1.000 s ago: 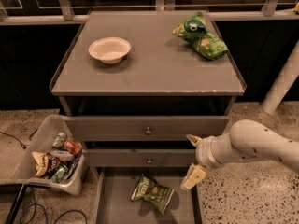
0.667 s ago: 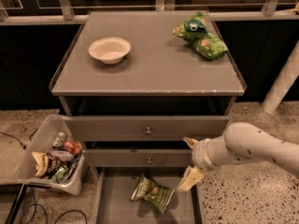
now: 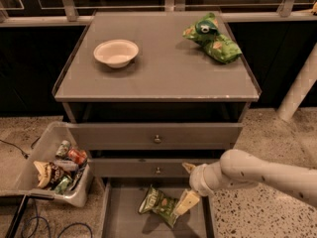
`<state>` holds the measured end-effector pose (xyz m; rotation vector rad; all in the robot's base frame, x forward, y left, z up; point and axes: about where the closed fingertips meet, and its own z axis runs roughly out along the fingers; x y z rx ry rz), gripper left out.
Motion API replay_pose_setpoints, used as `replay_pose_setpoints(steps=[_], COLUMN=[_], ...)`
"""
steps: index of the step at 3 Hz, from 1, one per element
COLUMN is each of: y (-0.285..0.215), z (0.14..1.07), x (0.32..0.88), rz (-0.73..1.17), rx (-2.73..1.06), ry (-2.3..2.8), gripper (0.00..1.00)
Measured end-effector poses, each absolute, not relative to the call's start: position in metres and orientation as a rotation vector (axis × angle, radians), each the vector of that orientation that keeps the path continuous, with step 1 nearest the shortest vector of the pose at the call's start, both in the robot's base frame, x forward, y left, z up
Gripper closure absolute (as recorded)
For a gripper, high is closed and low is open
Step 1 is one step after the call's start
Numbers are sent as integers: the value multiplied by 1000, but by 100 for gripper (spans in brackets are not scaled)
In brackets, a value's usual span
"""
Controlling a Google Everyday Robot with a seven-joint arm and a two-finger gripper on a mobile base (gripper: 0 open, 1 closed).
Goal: Pick green jalapeno chip bag from bottom drawer and place on counter
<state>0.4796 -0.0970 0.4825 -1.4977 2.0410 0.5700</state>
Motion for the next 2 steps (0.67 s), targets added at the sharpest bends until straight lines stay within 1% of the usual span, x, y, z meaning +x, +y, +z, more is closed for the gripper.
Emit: replay_pose_setpoints(steps=[1, 2], y=[-85, -80], z=[427, 382], x=[473, 476], rz=[610, 595], rx=[-1462, -1434], ry=[2044, 2040], gripper=[0, 0])
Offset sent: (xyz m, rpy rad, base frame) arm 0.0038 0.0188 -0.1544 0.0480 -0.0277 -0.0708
